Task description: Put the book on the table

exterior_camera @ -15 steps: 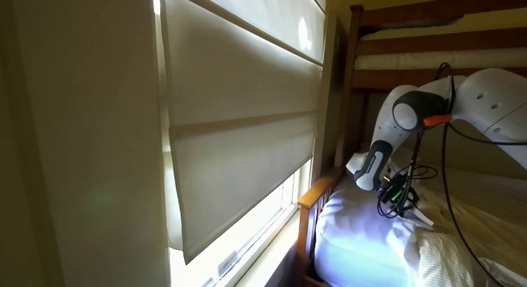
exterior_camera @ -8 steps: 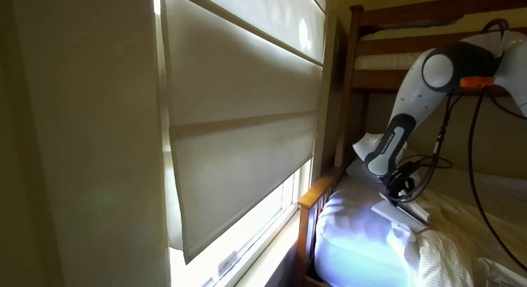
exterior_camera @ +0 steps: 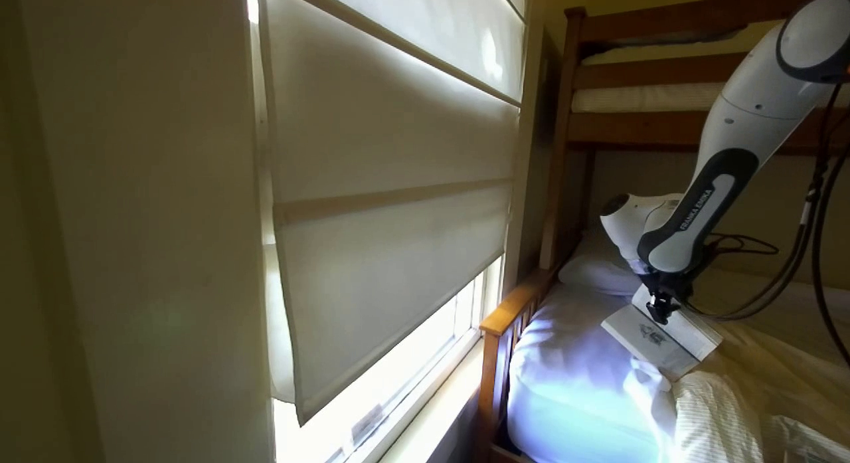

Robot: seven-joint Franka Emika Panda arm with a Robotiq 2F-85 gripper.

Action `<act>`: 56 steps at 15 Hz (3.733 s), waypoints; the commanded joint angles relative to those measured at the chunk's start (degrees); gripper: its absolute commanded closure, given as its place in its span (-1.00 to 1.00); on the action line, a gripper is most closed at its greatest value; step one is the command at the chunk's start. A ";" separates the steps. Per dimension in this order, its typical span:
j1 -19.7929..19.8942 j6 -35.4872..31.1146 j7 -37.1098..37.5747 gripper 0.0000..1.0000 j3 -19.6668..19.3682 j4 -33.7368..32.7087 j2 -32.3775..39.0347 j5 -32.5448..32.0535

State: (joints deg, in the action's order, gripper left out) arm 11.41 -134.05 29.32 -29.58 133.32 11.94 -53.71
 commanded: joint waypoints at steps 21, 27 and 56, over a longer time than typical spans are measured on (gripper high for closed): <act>2.60 -6.76 8.57 -1.00 8.81 -6.75 11.11 5.40; -0.76 0.13 21.16 -1.00 7.78 -17.51 21.87 6.86; 0.88 16.36 17.95 -1.00 5.95 -31.91 41.36 10.08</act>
State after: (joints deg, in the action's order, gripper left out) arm 11.94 -121.39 47.28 -22.94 104.35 50.05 -45.15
